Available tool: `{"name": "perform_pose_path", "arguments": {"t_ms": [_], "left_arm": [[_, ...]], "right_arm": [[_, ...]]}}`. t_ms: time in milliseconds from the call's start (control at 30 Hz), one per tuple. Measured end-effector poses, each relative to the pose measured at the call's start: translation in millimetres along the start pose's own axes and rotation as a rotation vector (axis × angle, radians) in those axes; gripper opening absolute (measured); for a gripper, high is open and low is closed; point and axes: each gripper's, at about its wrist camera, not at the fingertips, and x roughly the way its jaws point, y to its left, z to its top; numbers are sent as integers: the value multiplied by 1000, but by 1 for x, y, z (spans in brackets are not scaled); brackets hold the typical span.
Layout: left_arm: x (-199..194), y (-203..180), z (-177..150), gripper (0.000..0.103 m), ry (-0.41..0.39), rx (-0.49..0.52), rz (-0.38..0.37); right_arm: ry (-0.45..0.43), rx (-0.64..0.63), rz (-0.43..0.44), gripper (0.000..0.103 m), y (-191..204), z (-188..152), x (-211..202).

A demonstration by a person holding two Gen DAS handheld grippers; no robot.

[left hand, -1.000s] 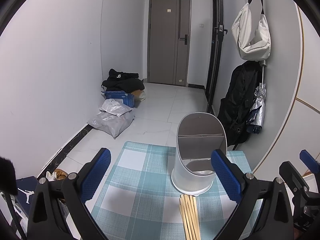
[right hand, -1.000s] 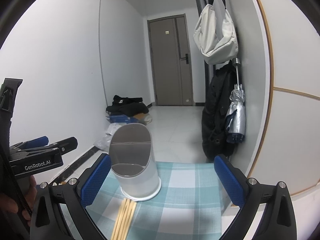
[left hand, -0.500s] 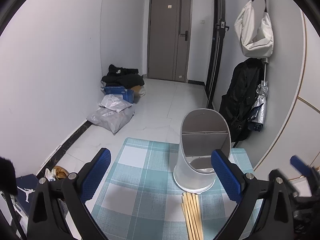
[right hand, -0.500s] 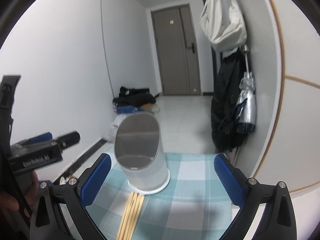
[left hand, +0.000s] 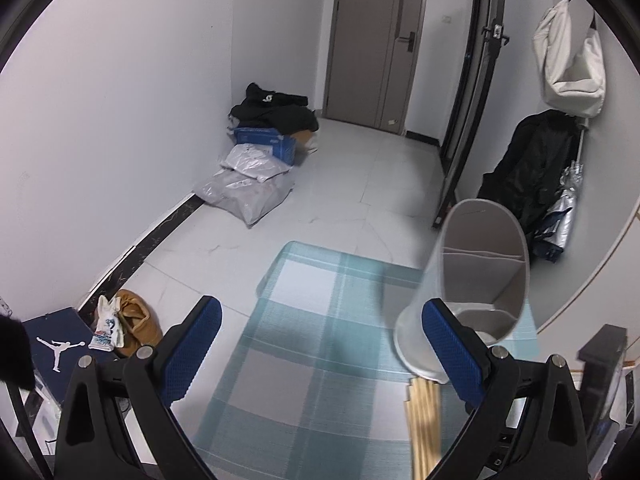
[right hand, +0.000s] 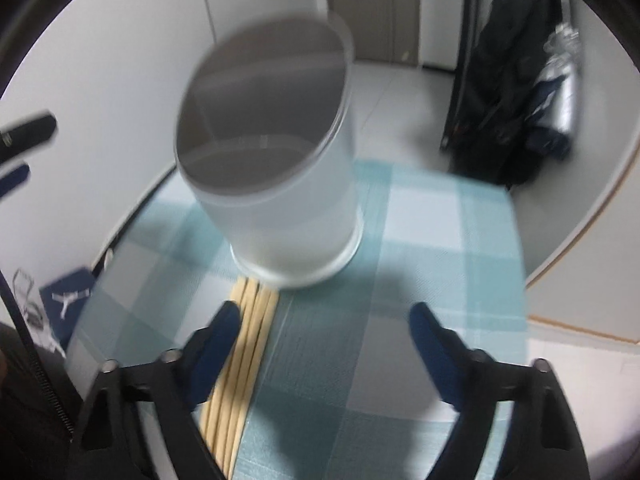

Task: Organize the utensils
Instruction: 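Lower the right tool to the chopstick bundle and pinch one chopstick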

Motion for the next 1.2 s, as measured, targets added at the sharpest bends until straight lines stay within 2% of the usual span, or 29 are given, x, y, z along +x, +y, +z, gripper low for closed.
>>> {"name": "perform_pose_path", "arguments": {"t_ms": [100,300,400,500,633,767,800,933,1200], "left_arm": [[5,4,0,99,22,-1,12],[9,10,1,99,46,-1,18],[11,12,1,99,59,-6,19],[14,16,2,99,69,-15,19],[13,22,3,99,71,-36,19],[13,25,3,99,64,-37,33],[12,26,2,99,62,-35,37],[11,29,1,99,50,-28,50],[10,36,-4,99,70,-43,31]], "right_arm": [[60,-18,19,68,4,-4,18],[133,-13,36,62,6,-8,43],[155,-26,14,55,9,-10,52],[156,-51,2,48,13,-12,54],[162,-73,1,47,21,-16,58],[163,-109,-40,45,29,-23,63],[163,-108,-42,43,30,-25,64],[165,-109,-42,9,31,-29,65],[208,-86,-21,6,12,-35,63]]}}
